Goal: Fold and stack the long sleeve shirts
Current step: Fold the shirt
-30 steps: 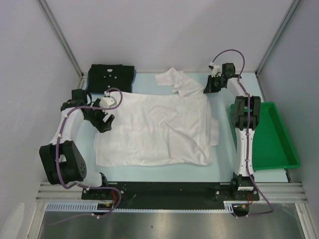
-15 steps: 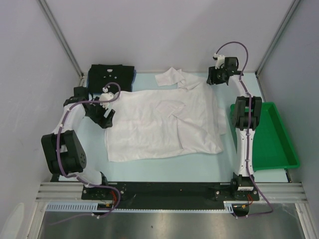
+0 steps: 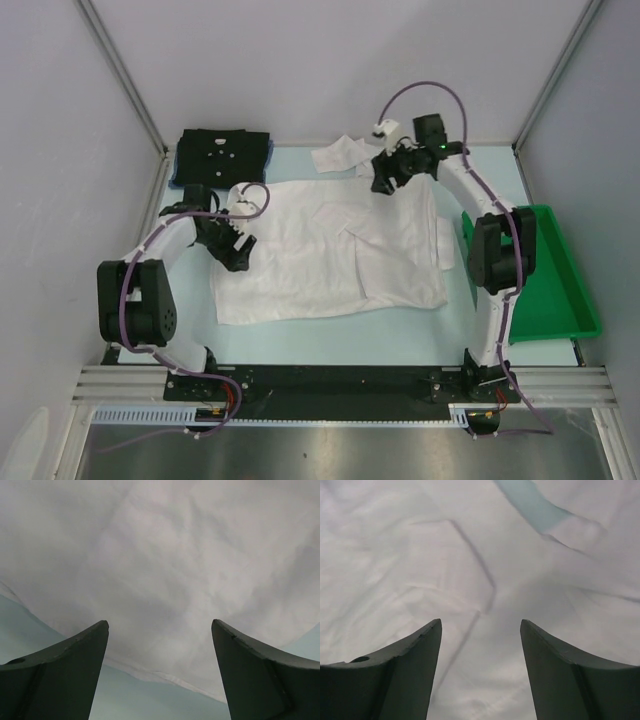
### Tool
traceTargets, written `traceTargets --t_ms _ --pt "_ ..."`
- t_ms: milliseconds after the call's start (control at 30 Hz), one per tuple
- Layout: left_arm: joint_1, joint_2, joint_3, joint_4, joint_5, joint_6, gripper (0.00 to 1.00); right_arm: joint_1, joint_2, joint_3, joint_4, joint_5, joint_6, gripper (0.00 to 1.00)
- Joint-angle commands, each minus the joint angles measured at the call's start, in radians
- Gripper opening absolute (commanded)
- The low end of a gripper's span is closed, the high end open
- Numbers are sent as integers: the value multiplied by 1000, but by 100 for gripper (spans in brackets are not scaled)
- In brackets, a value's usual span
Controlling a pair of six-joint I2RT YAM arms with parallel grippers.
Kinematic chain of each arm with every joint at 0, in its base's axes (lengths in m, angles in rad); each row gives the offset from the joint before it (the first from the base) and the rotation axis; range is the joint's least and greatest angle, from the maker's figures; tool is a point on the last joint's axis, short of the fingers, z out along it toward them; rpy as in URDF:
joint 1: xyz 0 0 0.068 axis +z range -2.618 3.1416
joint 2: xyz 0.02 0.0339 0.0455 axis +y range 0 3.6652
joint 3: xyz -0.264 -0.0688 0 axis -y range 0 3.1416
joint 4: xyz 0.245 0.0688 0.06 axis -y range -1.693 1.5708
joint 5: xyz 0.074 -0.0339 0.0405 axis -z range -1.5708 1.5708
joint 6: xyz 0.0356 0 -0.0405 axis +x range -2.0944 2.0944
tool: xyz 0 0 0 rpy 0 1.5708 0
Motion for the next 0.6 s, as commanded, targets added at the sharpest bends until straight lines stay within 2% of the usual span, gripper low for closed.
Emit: traceTargets --t_ms 0,133,167,267,500,567 --pt "14 -43 24 87 49 -142 91 138 34 -50 -61 22 -155 69" --pt "34 -90 7 136 91 -222 95 264 90 -43 8 129 -165 69" --pt "39 -98 6 138 97 -244 99 281 101 -43 51 150 -163 69" --pt "45 -135 -8 142 102 -261 99 314 145 -31 95 190 -169 70" --pt "48 -210 -57 138 68 -248 100 328 262 32 120 190 -152 67" --pt "51 -227 -59 133 60 -242 99 325 287 35 122 200 -166 62"
